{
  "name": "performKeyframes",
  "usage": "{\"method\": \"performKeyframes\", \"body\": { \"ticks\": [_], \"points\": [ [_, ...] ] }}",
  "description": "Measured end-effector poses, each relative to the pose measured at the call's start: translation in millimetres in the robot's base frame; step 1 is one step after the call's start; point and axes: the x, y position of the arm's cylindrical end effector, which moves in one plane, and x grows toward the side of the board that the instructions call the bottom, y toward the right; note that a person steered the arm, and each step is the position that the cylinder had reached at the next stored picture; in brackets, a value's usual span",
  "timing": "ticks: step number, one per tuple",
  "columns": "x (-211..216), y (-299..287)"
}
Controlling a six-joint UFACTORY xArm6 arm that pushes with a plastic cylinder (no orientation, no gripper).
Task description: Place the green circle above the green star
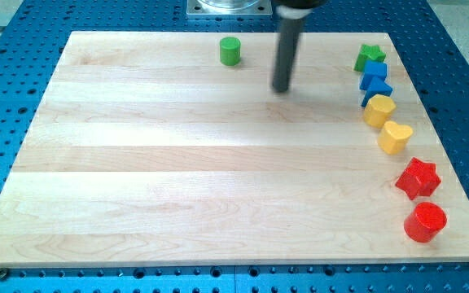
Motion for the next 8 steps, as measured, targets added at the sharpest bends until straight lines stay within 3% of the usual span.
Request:
{"method": "performKeyframes", "body": {
  "ticks": [1,2,3,5,6,7,8],
  "points": [
    [-31.2,-91.0],
    [-81.9,-62.8],
    [-99.1,-48.2],
    [-94.0,107.2],
    [-85.8,138.3],
    [-86.1,163.6],
    [-89.3,122.1]
  ]
}}
